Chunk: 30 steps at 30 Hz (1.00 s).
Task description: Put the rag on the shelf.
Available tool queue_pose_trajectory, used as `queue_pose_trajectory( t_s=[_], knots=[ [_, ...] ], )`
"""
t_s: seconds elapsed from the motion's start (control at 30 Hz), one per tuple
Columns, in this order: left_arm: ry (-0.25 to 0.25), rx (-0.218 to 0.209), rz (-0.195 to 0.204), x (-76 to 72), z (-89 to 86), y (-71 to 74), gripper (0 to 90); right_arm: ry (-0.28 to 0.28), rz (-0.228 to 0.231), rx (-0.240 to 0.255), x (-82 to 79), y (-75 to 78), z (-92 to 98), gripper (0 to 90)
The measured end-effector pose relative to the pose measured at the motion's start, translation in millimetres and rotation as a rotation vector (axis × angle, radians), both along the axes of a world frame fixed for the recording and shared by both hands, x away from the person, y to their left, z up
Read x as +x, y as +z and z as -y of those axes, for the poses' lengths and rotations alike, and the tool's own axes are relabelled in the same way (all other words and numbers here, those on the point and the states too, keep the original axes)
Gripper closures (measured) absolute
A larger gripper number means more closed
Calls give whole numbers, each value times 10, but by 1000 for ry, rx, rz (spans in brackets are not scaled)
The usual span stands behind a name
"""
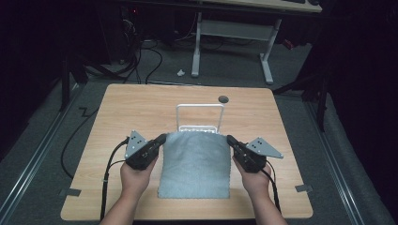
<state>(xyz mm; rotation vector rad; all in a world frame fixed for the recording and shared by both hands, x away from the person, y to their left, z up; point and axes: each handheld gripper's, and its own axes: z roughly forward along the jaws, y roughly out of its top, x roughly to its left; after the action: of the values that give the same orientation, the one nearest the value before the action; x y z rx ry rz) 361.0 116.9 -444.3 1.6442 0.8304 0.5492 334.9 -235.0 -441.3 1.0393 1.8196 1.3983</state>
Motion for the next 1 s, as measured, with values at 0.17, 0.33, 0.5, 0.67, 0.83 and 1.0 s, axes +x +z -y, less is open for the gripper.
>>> queue_pose_trajectory(
  t_s=[0.17,0.33,0.5,0.67,0.83,1.0],
  knots=[
    [4,0,22,68,33,92,895,-8,17,16,38,100,50,900],
    [-2,3,36,110,53,171,895,-24,35,32,69,185,111,900],
    [1,1,63,134,40,270,895,-28,52,41,87,304,167,900],
    [7,-3,90,179,23,368,895,-34,69,38,113,395,185,900],
    [14,-7,122,214,37,469,895,-33,82,38,141,453,187,900],
    [19,-3,138,265,62,547,895,-45,99,31,191,561,194,900]
  ],
)
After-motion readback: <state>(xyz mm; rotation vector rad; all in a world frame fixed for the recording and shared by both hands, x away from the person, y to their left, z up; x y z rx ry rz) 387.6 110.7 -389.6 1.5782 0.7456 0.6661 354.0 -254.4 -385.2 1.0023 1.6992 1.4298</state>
